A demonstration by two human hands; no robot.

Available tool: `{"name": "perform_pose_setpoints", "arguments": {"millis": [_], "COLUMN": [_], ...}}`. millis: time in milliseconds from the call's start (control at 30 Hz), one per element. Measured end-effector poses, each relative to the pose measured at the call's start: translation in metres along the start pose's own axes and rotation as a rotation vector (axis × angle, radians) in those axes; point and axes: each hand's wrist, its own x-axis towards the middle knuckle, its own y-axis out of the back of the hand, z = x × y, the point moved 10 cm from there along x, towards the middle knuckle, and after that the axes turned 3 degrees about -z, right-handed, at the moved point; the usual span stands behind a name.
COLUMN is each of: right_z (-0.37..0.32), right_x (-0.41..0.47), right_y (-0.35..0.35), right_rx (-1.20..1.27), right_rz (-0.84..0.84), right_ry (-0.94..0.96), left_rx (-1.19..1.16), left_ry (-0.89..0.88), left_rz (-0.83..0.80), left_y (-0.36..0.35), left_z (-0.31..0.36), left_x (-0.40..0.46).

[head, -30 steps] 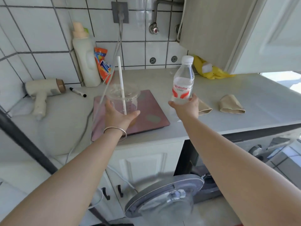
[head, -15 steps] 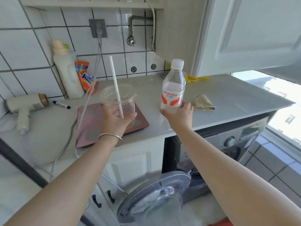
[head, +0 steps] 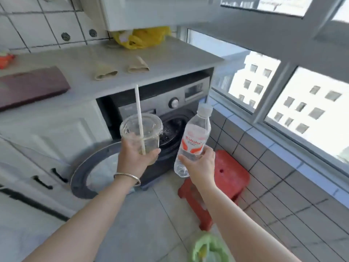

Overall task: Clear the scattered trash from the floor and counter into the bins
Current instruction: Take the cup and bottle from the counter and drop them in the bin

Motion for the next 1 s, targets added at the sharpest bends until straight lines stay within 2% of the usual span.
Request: {"name": "perform_pose_setpoints", "arguments": {"millis": [267, 500, 733, 867, 1000], "right_z": [0.160, 0.300, 0.460, 0.571, 0.673], "right_x": [-0.053, -0.088, -0.103, -0.095, -0.092], "right_y": [0.114, 0.163, 0.159, 0.127, 0.087], "right_rx": [-0.080, -0.054, -0.053, -0.050, -0.004], "right_rz": [0.019, 0.130, 0.197, 0.173, 0.176], "right_ry": [-0.202, -0.360, -0.459, -0.514, -0.599], "left_rx": [-0.095, 0.092, 0.127, 0.077, 0.168], "left_ry": [0.084, 0.157, 0.127, 0.227, 0.320], "left_rz": [-0.276, -0.448, -0.529, -0.539, -0.561], "left_y": [-0.173, -0.279, -0.360, -0.408, -0.449], "left_z": [-0.064, -0.154, -0.264, -0.363, -0.458], "left_x": [-0.120, -0.189, -0.218, -0.226, -0.236]}}
